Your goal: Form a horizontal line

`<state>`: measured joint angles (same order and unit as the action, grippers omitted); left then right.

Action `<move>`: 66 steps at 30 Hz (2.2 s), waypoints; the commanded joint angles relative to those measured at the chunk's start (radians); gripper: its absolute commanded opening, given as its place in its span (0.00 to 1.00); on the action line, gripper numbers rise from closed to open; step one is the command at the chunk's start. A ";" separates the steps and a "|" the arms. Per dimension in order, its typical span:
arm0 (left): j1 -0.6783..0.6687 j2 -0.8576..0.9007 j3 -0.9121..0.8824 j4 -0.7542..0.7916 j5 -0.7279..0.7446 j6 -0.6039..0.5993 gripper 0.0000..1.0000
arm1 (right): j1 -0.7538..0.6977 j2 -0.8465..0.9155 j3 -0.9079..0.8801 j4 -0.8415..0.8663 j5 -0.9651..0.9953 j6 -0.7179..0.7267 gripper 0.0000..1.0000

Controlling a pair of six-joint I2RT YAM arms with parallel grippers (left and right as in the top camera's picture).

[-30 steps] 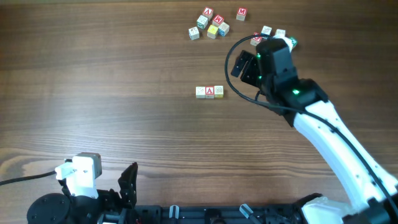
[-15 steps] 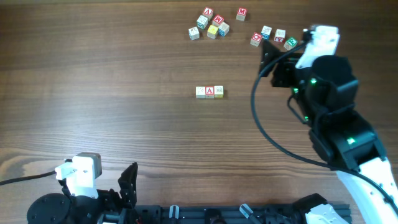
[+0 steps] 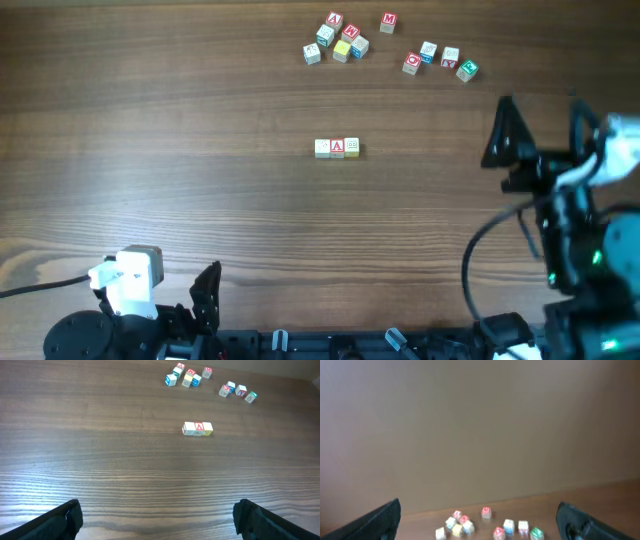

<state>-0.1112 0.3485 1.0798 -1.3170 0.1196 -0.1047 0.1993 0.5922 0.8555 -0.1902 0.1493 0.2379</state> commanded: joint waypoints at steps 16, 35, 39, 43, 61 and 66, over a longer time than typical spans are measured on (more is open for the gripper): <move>-0.005 -0.008 -0.003 0.003 -0.010 0.023 1.00 | -0.166 -0.576 -0.716 0.577 -0.130 0.077 1.00; -0.005 -0.008 -0.003 0.003 -0.009 0.023 1.00 | -0.189 -0.589 -0.850 0.581 -0.126 -0.056 1.00; -0.005 -0.008 -0.003 0.003 -0.010 0.023 1.00 | -0.189 -0.590 -0.850 0.388 -0.125 -0.054 1.00; -0.005 -0.008 -0.003 0.003 -0.010 0.023 1.00 | -0.189 -0.590 -0.850 0.249 -0.099 -0.051 1.00; -0.005 -0.008 -0.003 0.003 -0.009 0.023 1.00 | -0.186 -0.587 -0.850 0.195 -0.171 -0.052 1.00; -0.005 -0.008 -0.003 0.003 -0.010 0.023 1.00 | -0.186 -0.587 -0.850 0.195 -0.171 -0.052 1.00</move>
<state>-0.1112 0.3485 1.0794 -1.3170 0.1165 -0.1051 0.0158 0.0128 0.0063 0.0036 -0.0006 0.2024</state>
